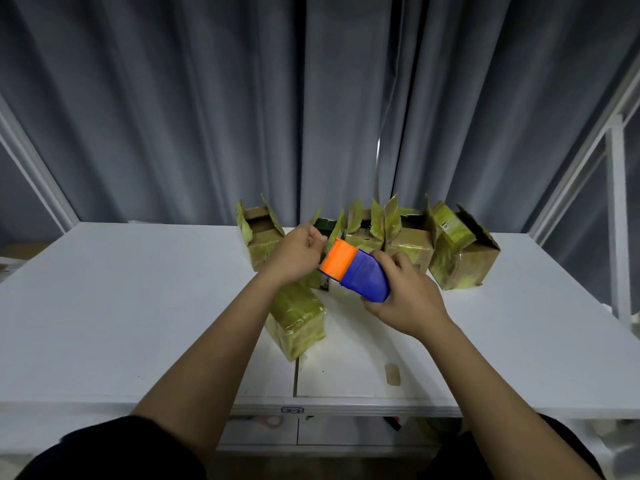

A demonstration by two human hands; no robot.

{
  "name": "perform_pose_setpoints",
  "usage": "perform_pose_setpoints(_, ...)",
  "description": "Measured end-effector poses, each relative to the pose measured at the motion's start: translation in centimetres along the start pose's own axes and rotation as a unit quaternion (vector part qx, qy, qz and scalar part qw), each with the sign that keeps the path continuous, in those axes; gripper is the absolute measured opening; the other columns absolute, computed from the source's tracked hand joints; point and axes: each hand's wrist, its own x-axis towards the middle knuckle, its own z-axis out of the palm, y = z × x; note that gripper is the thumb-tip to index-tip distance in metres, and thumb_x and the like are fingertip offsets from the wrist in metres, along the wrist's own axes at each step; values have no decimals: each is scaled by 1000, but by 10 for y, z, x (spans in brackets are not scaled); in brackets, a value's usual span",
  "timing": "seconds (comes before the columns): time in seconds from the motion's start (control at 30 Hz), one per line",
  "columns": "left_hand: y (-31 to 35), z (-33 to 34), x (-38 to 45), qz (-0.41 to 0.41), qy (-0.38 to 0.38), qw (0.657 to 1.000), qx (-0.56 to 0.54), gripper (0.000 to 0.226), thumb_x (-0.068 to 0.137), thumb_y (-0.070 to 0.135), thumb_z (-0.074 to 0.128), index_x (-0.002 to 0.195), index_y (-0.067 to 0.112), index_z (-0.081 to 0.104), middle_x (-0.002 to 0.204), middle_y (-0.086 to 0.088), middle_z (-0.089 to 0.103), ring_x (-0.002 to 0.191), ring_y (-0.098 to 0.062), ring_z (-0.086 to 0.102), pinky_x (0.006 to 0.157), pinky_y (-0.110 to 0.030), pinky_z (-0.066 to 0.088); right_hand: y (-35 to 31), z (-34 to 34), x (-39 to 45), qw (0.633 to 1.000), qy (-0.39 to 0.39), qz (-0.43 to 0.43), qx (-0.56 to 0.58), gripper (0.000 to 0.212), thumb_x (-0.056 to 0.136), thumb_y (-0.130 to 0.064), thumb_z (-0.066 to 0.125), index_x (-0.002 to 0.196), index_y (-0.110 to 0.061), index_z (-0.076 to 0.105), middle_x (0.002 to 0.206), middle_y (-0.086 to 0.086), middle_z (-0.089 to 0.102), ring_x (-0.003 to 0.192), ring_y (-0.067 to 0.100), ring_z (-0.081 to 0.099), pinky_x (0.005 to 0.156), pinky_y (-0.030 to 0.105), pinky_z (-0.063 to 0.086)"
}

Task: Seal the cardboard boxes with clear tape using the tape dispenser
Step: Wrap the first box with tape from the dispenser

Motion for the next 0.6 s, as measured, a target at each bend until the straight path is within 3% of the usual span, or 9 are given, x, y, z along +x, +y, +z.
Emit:
perform_pose_setpoints(0.13,-11,1,0,-46,-4,998,-38,15,98,30,47,93,17,51,79,6,51,79,-14,51,70,-28,40,4,-3,-3,999,35,-5,30,73,72,-37,74,136,-29,40,113,-1,56,90,22,55,68,25,34)
perform_pose_setpoints(0.27,-13,0,-2,-54,-16,998,-42,15,97,30,50,87,19,51,79,7,50,81,-14,50,72,-28,38,9,-7,5,998,-51,-22,3,66,76,-49,72,130,-28,41,115,-3,57,96,21,56,61,26,33)
perform_pose_setpoints(0.37,-14,0,-8,-57,-21,997,-37,14,97,28,50,94,16,53,78,8,48,84,-14,49,74,-27,38,15,-6,16,989,-123,-30,-80,63,76,-57,68,121,-24,38,108,-3,58,89,22,57,63,27,40)
perform_pose_setpoints(0.47,-14,1,-15,-57,-7,998,-12,12,98,26,49,99,14,53,82,8,50,84,-14,50,74,-27,39,18,-6,24,979,-147,-40,-137,65,77,-66,62,116,-21,37,97,-3,57,77,18,51,67,28,38)
perform_pose_setpoints(0.6,-11,-3,-20,-50,37,998,4,16,98,29,49,102,15,54,93,3,56,90,-17,54,78,-30,42,16,-10,34,975,-167,-45,-139,63,78,-62,64,116,-19,38,94,-4,52,81,18,53,75,30,39)
